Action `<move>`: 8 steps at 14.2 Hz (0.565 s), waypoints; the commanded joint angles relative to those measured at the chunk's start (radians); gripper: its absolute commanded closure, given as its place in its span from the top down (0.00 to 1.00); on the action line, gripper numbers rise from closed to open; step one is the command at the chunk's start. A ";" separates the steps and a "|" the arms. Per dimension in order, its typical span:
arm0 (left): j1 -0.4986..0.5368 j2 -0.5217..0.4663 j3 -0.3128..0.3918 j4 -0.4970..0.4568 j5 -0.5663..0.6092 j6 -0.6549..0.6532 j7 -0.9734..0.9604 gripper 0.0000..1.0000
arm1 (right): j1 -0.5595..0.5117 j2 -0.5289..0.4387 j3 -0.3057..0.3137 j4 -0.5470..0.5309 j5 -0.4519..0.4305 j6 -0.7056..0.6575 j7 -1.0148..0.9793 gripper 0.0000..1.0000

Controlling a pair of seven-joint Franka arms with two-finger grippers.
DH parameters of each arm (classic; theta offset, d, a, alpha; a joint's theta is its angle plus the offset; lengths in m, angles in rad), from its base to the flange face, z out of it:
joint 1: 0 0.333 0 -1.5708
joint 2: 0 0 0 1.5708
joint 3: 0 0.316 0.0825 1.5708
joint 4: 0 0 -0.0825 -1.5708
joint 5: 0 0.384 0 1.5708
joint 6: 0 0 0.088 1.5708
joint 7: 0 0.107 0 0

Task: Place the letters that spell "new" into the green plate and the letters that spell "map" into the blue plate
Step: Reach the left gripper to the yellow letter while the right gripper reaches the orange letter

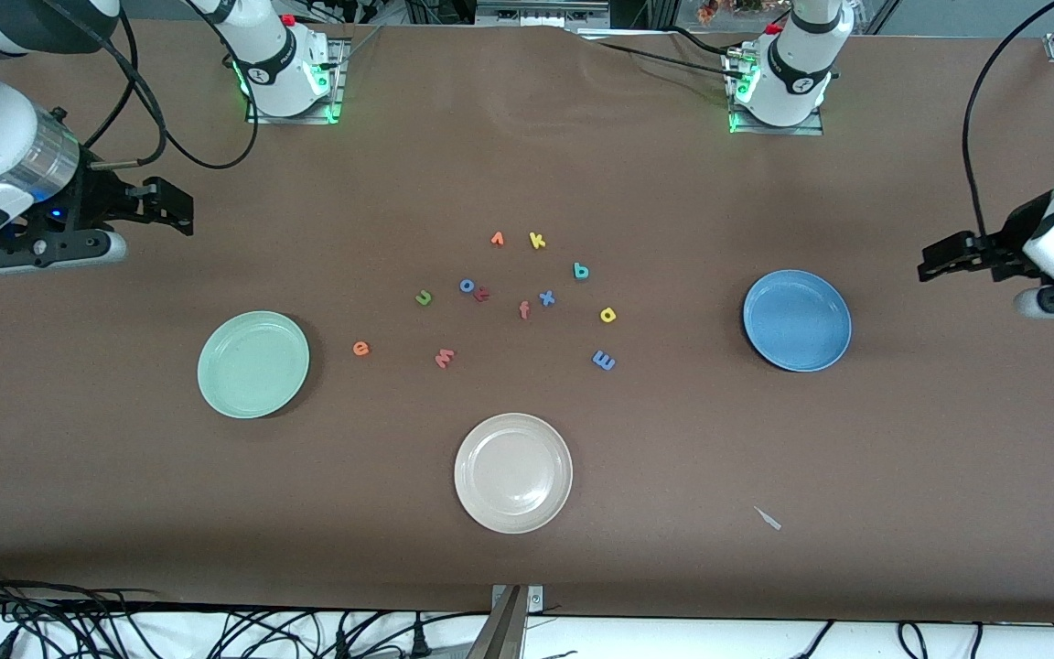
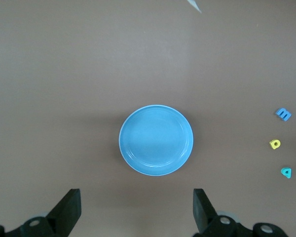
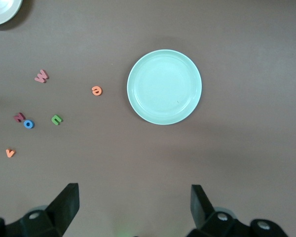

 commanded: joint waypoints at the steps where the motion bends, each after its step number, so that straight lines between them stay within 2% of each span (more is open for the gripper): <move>1: -0.092 0.100 -0.016 0.055 -0.008 0.002 -0.063 1.00 | 0.005 0.008 0.006 -0.008 0.011 0.026 0.004 1.00; 2: -0.119 0.125 -0.017 0.057 -0.010 0.011 -0.122 1.00 | 0.011 0.009 0.006 -0.008 0.013 0.032 0.004 1.00; 4: -0.201 0.169 -0.021 0.031 -0.029 0.131 -0.250 1.00 | 0.012 0.023 0.006 -0.008 0.013 0.049 0.004 1.00; 8: -0.355 0.266 -0.021 0.009 -0.020 0.257 -0.461 1.00 | 0.037 0.090 0.006 -0.002 0.064 0.127 0.083 1.00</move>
